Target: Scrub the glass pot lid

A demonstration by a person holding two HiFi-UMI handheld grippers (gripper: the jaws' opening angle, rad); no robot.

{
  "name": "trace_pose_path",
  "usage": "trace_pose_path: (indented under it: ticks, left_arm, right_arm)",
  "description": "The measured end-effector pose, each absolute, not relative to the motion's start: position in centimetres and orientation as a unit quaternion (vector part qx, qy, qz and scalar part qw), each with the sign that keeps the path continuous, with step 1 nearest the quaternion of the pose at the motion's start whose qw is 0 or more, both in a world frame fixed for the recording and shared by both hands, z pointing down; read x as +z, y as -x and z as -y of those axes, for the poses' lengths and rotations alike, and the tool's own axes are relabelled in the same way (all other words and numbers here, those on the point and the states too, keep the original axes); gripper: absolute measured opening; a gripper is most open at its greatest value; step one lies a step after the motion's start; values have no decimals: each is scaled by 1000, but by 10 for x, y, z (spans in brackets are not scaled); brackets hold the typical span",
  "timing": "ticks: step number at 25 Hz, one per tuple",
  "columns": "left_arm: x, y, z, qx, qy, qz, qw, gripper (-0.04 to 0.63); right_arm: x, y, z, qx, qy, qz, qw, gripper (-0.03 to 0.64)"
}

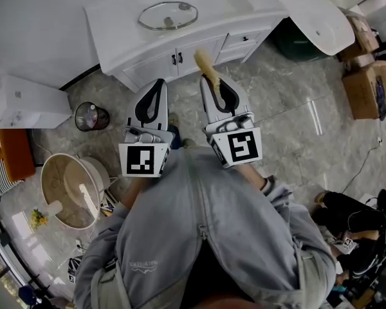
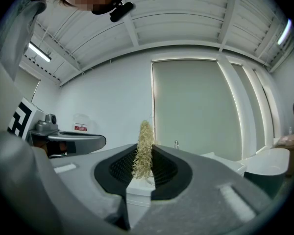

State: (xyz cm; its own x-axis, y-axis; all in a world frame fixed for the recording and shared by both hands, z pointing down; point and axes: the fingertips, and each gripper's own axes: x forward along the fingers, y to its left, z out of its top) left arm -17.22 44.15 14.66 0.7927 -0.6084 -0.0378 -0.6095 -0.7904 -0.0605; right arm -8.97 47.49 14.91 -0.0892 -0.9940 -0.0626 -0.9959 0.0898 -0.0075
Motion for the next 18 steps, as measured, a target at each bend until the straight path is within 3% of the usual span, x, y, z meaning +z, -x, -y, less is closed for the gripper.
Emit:
trace_pose_path:
  ticks: [18]
  left_arm:
    - [160, 132, -317, 1, 957, -290, 23, 6]
  right_arm:
    - [165, 59, -341, 8, 681, -732, 16, 55]
